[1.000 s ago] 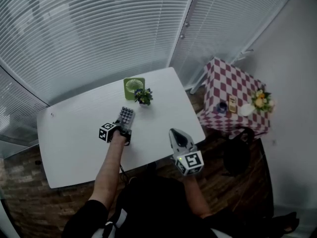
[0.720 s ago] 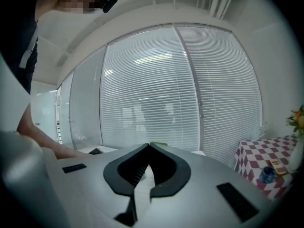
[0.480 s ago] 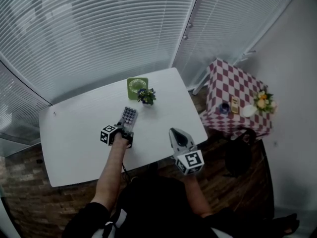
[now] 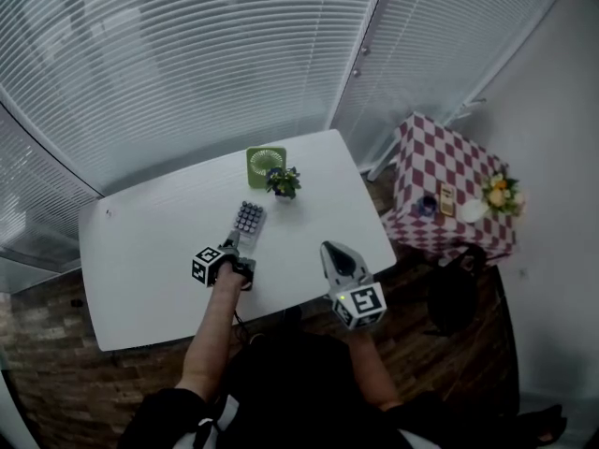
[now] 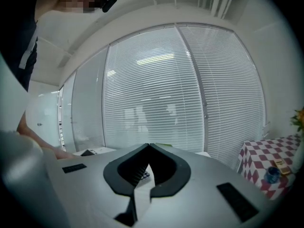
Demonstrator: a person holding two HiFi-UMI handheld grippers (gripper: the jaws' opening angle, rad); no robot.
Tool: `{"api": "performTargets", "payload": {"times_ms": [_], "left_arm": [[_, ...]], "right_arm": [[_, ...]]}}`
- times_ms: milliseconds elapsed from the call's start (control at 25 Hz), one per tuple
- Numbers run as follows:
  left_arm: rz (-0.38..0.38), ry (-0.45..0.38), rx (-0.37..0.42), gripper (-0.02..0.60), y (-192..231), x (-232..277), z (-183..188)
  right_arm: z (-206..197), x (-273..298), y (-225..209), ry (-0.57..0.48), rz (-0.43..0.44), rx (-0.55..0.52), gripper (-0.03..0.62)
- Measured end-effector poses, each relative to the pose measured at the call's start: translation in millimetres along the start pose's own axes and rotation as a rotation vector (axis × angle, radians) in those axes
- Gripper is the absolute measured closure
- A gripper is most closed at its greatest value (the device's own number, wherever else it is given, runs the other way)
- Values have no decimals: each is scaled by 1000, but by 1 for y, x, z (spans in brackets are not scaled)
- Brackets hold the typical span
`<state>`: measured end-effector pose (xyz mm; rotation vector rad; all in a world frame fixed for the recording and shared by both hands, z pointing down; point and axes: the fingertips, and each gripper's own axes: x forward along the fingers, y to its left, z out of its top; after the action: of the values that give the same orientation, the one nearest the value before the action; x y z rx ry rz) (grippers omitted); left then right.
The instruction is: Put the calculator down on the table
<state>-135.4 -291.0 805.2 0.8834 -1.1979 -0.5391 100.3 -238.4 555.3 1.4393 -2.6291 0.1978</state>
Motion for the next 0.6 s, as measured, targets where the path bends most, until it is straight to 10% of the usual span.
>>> {"api": "performTargets", "payload": {"times_ms": [600], "left_arm": [[-437,33,132,284,-94,-41,-11]], "right_arm": [[6,-3,13,-3,-2,-5,588]]}}
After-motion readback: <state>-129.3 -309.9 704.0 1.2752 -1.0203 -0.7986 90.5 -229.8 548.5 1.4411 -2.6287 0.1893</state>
